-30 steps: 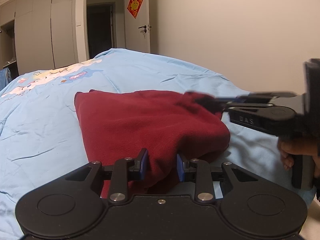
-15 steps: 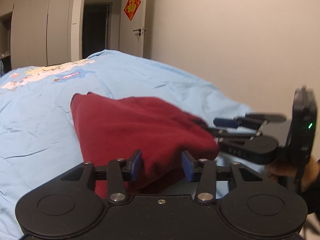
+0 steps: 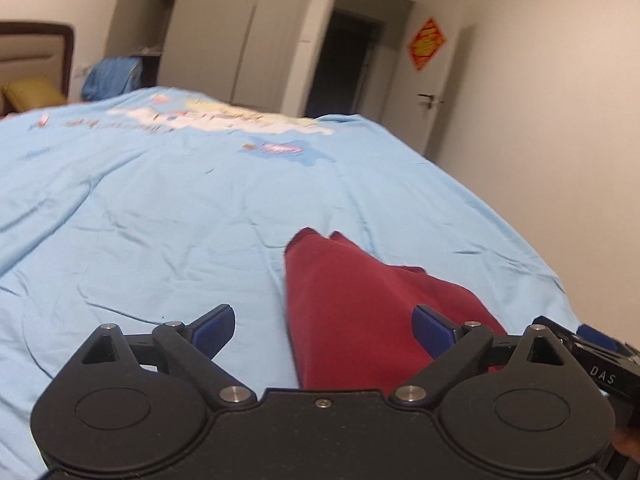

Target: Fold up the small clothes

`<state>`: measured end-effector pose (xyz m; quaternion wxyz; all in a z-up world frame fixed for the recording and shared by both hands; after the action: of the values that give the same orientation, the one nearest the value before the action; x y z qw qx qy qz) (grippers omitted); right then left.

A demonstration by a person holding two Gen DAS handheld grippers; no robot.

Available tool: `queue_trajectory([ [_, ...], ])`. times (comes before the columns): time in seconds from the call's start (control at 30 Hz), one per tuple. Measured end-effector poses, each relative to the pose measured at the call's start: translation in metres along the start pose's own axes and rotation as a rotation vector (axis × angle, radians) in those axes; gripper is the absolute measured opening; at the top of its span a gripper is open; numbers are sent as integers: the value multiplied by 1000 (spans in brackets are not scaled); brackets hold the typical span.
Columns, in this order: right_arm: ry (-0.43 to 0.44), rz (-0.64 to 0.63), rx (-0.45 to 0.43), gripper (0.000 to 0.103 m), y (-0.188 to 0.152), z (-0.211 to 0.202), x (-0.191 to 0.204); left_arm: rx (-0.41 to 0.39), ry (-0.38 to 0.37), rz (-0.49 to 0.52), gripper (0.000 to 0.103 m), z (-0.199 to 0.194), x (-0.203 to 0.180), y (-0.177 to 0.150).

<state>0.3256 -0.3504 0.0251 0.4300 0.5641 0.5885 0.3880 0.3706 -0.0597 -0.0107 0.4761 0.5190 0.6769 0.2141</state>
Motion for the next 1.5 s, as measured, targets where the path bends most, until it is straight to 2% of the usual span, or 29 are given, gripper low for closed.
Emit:
queue_trajectory([
  [0.1, 9, -25, 29, 103, 3, 30, 10, 7, 48, -5, 95, 27, 7, 5],
  [0.27, -41, -137, 86, 103, -14, 65, 25, 54, 112, -24, 95, 61, 20, -2],
  [0.37, -42, -118, 110, 103, -28, 73, 22, 80, 113, -59, 99, 73, 28, -13],
  [0.53, -10, -55, 142, 103, -40, 81, 14, 50, 109, -43, 103, 82, 36, -24],
  [0.8, -1, -41, 143, 103, -44, 83, 12, 18, 83, -44, 103, 84, 40, -29],
  [1.13, -2, -35, 137, 103, -44, 82, 11, 57, 78, -58, 102, 80, 40, -21],
  [1.23, -1, -31, 134, 103, -44, 82, 11, 79, 78, -62, 102, 71, 38, -18],
  [1.5, 1, -27, 133, 103, -44, 82, 10, 97, 6, -28, 102, 31, 23, -29],
])
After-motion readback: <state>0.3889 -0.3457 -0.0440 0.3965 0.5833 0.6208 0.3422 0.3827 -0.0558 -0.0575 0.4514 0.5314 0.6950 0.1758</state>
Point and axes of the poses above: each gripper's, at about its wrist camera, not at the fingertips, and z roughly the way its jaws point, x to its left, y to its top, the point moved 7 cm from there along z, roughly the way its jaws point, and after that the axes turned 13 degrees about -z, right-handed, at the moved point
